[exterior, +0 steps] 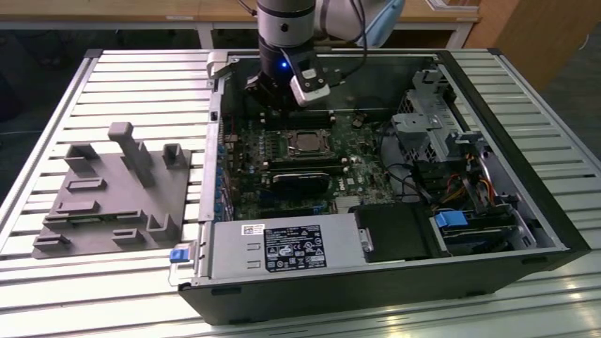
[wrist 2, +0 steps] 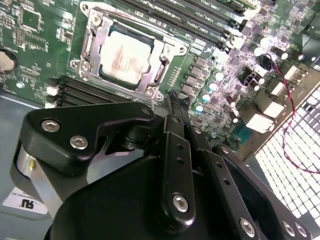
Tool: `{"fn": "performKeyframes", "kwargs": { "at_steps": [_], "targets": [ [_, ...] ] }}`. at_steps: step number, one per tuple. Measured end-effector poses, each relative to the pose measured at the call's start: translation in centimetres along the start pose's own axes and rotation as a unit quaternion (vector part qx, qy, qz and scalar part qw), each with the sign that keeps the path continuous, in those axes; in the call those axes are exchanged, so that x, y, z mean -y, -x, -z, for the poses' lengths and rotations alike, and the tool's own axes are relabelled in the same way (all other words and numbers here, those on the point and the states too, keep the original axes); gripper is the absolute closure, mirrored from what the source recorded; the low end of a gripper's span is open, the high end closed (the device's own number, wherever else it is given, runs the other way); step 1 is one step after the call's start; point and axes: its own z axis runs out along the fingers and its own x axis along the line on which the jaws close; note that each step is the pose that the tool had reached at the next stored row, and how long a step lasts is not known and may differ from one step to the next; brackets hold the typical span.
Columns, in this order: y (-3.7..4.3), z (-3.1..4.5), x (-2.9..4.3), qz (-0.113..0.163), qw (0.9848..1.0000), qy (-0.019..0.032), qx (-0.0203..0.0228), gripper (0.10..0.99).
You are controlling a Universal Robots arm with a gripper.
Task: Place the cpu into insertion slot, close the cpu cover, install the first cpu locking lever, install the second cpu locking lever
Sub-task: 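Install the first cpu locking lever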
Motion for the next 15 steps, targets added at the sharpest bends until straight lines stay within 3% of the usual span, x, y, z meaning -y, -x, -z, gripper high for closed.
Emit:
{"fn": "performKeyframes", "kwargs": {
  "at_steps": [8, 15],
  "targets": [
    [-0.81, -0.05, -0.35, 0.003, 1.0, 0.0058, -0.001, 0.98],
    [-1.55, -0.07, -0.57, 0.004, 1.0, 0.0069, 0.0003, 0.98]
  ]
}}
